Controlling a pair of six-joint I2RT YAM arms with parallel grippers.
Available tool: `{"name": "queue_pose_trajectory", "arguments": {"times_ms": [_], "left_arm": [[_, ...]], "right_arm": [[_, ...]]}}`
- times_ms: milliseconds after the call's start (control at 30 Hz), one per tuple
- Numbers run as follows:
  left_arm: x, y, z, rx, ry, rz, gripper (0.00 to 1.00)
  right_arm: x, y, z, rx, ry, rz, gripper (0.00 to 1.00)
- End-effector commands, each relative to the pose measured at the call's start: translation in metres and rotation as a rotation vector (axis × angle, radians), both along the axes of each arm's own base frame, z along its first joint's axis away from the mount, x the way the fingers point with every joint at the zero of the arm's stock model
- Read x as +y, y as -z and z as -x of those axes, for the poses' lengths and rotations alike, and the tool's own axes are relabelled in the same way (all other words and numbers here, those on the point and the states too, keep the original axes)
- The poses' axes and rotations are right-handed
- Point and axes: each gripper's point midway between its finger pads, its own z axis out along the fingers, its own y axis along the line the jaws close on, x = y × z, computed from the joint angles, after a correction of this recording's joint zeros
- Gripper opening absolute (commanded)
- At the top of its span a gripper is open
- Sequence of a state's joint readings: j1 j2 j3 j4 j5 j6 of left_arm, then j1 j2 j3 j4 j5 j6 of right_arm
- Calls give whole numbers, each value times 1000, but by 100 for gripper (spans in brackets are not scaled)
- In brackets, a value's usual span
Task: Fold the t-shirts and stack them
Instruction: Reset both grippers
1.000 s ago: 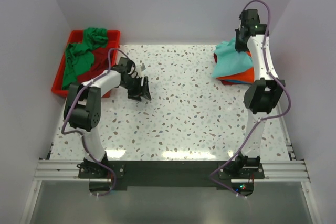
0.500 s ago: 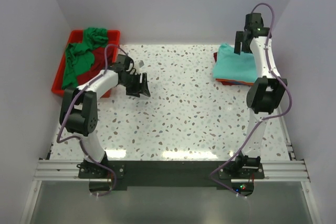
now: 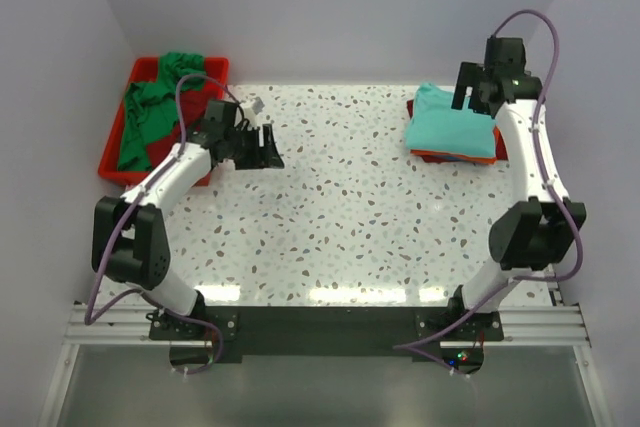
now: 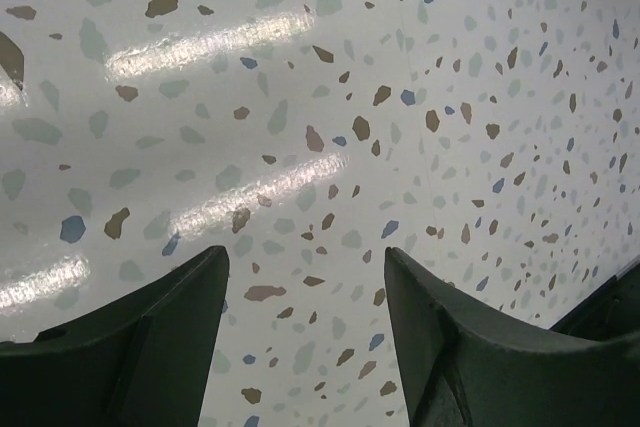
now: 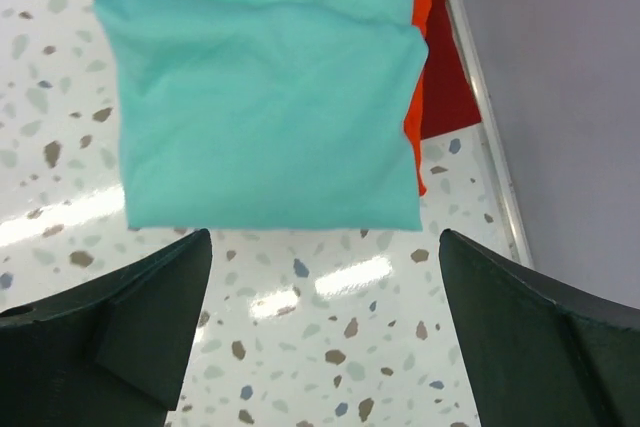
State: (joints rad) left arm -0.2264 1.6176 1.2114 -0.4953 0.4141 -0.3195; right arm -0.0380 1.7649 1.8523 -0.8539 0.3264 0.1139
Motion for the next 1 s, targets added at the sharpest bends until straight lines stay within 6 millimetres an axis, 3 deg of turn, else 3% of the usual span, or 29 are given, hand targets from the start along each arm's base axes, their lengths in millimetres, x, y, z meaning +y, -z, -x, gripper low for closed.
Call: {"name": "queue_pose_trajectory", "arguments": {"times_ms": [0,33,100,167,200,267,300,400,500,667,967], "left_arm": [[5,-29,-9,-119,-67,33,69],[9,-33,-7,-146,-90,30,69],[18,-45,-5,-200,-146,22,70],[25,-41,2,-220,-187,12,72],[31,-42,3,-229,-225,1,74],[37,-49,13,-258,-254,2,76],[42,-52,15,-274,-279,-8,80],[59,-73,29,-358,-361,-15,88],[76,-77,42,-390,-433,-45,91],[99,-74,61,-385,-511,-123,96],[123,-79,87,-408,-570,-194,100]], "right_arm": [[31,-10,13,-97,-71,-125,99],[45,-24,19,-158,-112,-180,99],[59,-5,30,-150,-140,-244,99],[73,-7,45,-177,-184,-295,99],[75,10,53,-144,-183,-308,99],[89,9,65,-156,-212,-322,99],[97,20,74,-128,-234,-350,99],[114,29,96,-120,-271,-377,99],[125,42,115,-109,-302,-381,99],[130,62,140,-71,-322,-394,99],[128,70,165,-40,-341,-384,99]]}}
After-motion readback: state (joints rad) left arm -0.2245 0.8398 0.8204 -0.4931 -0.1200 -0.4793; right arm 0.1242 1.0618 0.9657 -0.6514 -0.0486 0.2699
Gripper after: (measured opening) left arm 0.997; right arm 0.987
